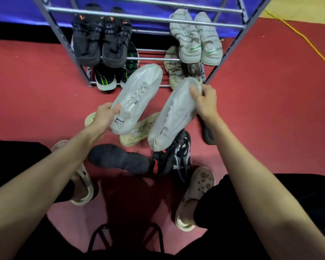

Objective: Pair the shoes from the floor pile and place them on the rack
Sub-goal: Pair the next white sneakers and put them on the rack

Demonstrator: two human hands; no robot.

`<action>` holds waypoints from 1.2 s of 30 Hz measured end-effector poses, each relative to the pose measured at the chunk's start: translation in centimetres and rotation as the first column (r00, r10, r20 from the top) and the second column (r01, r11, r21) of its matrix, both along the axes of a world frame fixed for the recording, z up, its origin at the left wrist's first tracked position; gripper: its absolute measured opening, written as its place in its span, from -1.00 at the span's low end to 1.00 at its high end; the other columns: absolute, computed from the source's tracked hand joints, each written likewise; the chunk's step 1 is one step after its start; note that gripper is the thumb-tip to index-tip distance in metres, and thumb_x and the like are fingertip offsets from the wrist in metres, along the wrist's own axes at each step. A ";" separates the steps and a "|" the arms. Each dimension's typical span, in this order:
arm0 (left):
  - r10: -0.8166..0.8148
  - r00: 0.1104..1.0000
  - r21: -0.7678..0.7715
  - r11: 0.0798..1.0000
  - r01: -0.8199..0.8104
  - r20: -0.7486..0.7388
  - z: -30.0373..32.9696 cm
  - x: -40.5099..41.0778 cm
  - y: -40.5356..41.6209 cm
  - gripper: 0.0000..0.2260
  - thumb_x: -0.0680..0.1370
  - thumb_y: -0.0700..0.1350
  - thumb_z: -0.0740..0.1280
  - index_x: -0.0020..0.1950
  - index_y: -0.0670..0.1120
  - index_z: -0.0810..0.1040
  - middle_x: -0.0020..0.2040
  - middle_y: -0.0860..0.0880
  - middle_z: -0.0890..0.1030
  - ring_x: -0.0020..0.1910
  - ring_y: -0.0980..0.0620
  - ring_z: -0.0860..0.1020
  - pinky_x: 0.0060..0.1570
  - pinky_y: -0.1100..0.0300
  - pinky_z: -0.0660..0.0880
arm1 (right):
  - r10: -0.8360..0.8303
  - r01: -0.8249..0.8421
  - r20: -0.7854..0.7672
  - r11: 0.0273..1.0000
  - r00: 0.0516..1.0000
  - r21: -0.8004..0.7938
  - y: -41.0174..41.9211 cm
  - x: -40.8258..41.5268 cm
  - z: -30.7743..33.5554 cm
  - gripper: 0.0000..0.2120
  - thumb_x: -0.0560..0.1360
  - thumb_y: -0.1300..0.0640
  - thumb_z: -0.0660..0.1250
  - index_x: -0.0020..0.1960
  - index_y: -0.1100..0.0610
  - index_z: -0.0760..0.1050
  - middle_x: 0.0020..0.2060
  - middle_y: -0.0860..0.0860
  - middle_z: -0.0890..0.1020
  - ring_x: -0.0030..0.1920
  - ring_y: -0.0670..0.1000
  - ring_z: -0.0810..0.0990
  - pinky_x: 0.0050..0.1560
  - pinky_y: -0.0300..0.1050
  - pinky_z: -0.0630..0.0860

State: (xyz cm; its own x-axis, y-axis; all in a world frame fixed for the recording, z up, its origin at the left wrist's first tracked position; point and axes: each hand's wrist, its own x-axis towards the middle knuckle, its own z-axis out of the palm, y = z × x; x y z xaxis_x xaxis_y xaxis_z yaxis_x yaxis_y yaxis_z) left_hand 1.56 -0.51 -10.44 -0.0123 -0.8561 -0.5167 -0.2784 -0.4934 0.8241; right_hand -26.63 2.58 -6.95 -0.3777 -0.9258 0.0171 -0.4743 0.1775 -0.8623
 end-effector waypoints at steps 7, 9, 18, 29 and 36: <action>0.049 0.998 0.103 0.994 -0.045 -0.030 -2.9 4.1 1.9 -0.88 0.60 -0.15 0.26 -0.05 -0.12 0.58 -0.21 0.01 0.63 -0.19 0.01 0.58 -0.21 0.24 0.53 | 0.206 -0.231 0.106 0.885 0.973 0.404 -3.0 2.6 -5.9 -0.57 0.51 0.24 0.29 -0.41 0.06 0.13 -0.44 -0.03 0.18 -0.53 -0.18 0.14 -0.52 -0.31 0.07; 0.099 0.993 0.154 0.984 -0.088 -0.062 -3.9 4.7 2.5 -0.89 0.60 -0.17 0.26 0.00 -0.14 0.57 -0.22 0.04 0.65 -0.19 0.04 0.59 -0.24 0.28 0.55 | 0.274 -0.294 0.113 0.834 0.955 0.466 -4.0 3.8 -7.5 -0.61 0.51 0.22 0.30 -0.39 0.09 0.18 -0.42 -0.01 0.21 -0.43 -0.09 0.18 -0.45 -0.23 0.11; 0.255 0.962 0.295 0.931 -0.217 -0.098 -6.6 5.1 3.8 -0.69 0.60 -0.16 0.27 0.29 -0.30 0.50 0.21 -0.19 0.60 0.13 -0.10 0.60 0.03 0.14 0.57 | 0.096 -0.075 -0.011 0.843 0.995 0.533 -4.5 6.8 -12.4 -0.66 0.45 0.37 0.24 0.21 0.22 0.51 0.06 0.12 0.62 0.06 0.08 0.60 0.01 -0.19 0.50; 0.251 0.951 0.311 0.932 -0.187 -0.180 -6.2 4.9 3.8 -0.72 0.60 -0.16 0.26 0.26 -0.27 0.51 0.06 -0.13 0.64 0.06 -0.08 0.60 0.18 0.03 0.52 | 0.430 0.083 -0.491 0.683 0.758 0.726 8.0 13.4 -13.1 0.00 0.13 -0.43 0.44 0.27 0.27 0.32 0.17 0.17 0.41 0.18 0.17 0.39 0.21 0.04 0.38; 0.252 0.946 0.340 0.924 -0.174 -0.202 -5.5 5.4 4.5 -0.67 0.59 -0.15 0.28 0.30 -0.29 0.49 0.23 -0.21 0.59 0.20 -0.15 0.58 0.26 -0.05 0.48 | 0.460 0.217 -0.584 0.631 0.669 0.745 7.4 15.0 -13.4 0.02 0.12 -0.37 0.49 0.29 0.27 0.24 0.20 0.16 0.38 0.19 0.13 0.37 0.21 -0.01 0.33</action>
